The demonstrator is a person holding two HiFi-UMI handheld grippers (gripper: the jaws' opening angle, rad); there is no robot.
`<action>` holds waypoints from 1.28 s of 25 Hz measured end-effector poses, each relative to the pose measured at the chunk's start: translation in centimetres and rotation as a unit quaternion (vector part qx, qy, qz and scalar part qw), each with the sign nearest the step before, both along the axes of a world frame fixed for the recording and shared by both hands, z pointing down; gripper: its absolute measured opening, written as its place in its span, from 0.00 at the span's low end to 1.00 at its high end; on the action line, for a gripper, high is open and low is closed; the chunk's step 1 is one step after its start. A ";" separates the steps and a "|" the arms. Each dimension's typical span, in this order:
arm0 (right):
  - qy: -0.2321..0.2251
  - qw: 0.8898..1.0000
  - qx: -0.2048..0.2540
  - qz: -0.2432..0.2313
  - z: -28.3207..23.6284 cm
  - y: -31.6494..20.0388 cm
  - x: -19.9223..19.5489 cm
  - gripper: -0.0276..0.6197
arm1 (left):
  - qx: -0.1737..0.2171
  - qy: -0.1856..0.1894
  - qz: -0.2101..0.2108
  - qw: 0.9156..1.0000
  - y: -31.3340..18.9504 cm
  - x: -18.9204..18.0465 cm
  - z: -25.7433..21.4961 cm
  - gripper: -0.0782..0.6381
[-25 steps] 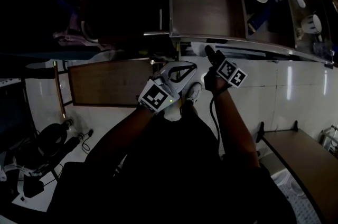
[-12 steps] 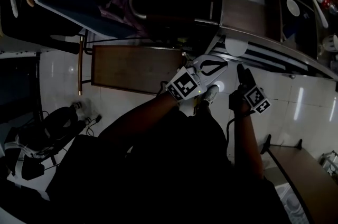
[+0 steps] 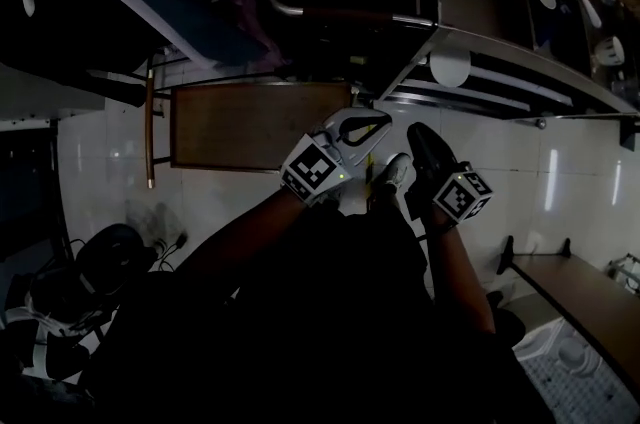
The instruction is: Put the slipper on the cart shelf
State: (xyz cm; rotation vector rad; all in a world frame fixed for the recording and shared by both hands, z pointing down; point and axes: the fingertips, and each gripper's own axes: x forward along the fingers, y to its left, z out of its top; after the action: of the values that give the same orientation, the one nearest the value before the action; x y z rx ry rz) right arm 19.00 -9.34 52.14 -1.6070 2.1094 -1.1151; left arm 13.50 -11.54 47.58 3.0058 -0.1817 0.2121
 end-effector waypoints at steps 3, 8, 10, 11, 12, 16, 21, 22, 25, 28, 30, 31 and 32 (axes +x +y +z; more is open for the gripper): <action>0.053 0.997 0.033 -0.049 -2.7 1.9 -4.9 0.06 | 0.001 0.001 -0.006 1.000 1.7 -4.1 -1.3 0.12; 0.133 0.980 0.094 -0.118 -6.8 3.8 -10.5 0.05 | 0.004 0.016 -0.029 0.999 3.1 -8.4 -3.2 0.11; 0.162 0.970 0.106 -0.148 -7.8 4.5 -12.2 0.05 | 0.006 0.020 -0.037 0.999 3.8 -9.4 -3.6 0.12; 0.176 0.965 0.112 -0.161 -8.3 4.9 -12.9 0.05 | 0.006 0.021 -0.040 0.999 4.2 -9.8 -3.9 0.11; 0.188 0.960 0.120 -0.172 -8.8 5.2 -13.5 0.05 | 0.007 0.024 -0.043 0.999 4.6 -10.1 -4.3 0.11; 0.212 0.942 0.153 -0.209 -10.5 6.3 -15.3 0.05 | -0.001 0.029 -0.065 0.997 6.1 -11.4 -6.2 0.12; 0.196 0.931 0.182 -0.247 -12.3 8.4 -17.3 0.05 | 0.000 0.025 -0.110 0.994 8.2 -13.4 -7.4 0.11; 0.194 0.929 0.186 -0.255 -12.6 8.6 -17.7 0.05 | 0.006 0.023 -0.115 0.993 8.6 -13.8 -7.6 0.11; 0.196 0.923 0.198 -0.264 -13.4 9.1 -18.9 0.05 | 0.011 0.016 -0.123 0.992 9.7 -15.2 -8.2 0.11; 0.197 0.924 0.199 -0.261 -14.0 9.0 -20.3 0.05 | 0.001 0.014 -0.137 0.990 9.8 -17.1 -9.2 0.11; 0.193 0.924 0.203 -0.261 -14.5 8.8 -21.4 0.05 | 0.017 0.018 -0.138 0.990 9.4 -18.4 -9.3 0.11; 0.193 0.923 0.205 -0.261 -14.6 8.7 -22.0 0.05 | 0.020 0.021 -0.135 0.990 9.3 -19.0 -9.4 0.11; 0.195 0.923 0.207 -0.261 -14.8 8.6 -22.7 0.05 | 0.015 0.023 -0.131 0.991 9.2 -19.5 -9.5 0.11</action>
State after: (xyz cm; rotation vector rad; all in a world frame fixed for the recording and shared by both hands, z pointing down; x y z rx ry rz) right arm -3.66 -0.71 37.38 -1.1641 2.9009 -0.4121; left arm -6.02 -2.30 38.03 2.9714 -0.5750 0.1132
